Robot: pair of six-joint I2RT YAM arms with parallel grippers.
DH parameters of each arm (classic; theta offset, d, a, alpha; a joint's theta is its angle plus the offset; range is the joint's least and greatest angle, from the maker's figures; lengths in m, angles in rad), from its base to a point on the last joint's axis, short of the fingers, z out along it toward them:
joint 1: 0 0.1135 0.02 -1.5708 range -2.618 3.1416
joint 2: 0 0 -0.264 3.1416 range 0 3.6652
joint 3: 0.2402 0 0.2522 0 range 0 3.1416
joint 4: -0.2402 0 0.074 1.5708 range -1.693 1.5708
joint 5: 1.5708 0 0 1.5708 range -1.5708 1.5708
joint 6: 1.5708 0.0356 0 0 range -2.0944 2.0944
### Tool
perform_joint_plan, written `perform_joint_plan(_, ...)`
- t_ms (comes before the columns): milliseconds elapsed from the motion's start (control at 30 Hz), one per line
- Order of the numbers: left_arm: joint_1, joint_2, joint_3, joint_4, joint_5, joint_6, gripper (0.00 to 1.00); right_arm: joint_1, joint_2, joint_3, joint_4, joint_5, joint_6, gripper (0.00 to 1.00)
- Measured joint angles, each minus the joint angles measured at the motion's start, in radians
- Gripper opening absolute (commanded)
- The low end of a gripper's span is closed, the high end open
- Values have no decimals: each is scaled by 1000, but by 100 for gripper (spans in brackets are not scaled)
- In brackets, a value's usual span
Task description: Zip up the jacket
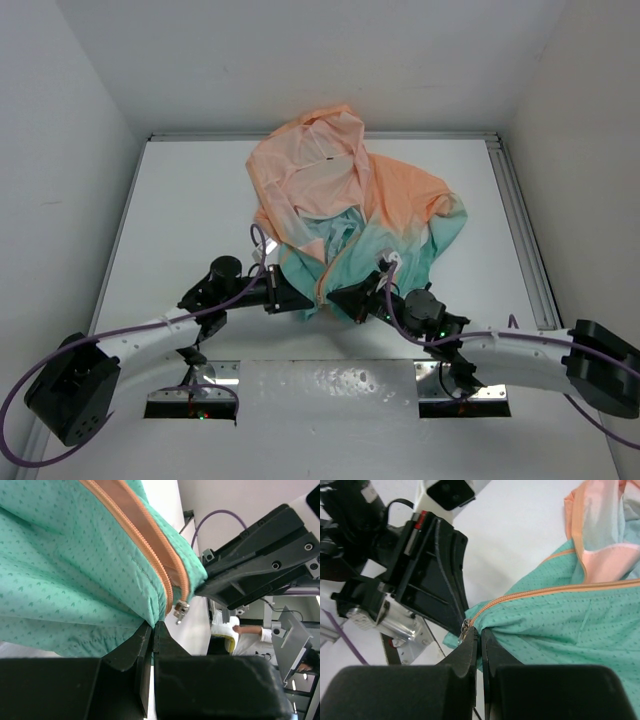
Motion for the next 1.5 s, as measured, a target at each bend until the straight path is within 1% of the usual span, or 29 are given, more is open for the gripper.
perform_joint_plan(233, 0, 10, 0, 69, -2, -47, 0, 0, -108, -48, 3, -8, 4, 0)
perform_joint_plan(500, 0, 16, 0, 132, 2, -98, 0, 0, -137, -74, -4, -23, 3, 0)
perform_joint_plan(733, 0, 23, 0, 153, 12, -108, 0, 0, -148, -75, -5, -26, 3, 0)
perform_joint_plan(1233, 0, 24, 0, 151, 27, -99, 0, 0, -122, -74, -5, -27, -5, 0)
perform_joint_plan(1500, 0, -6, 0, 85, 15, -73, 0, 0, -111, -54, -7, -26, -20, 0)
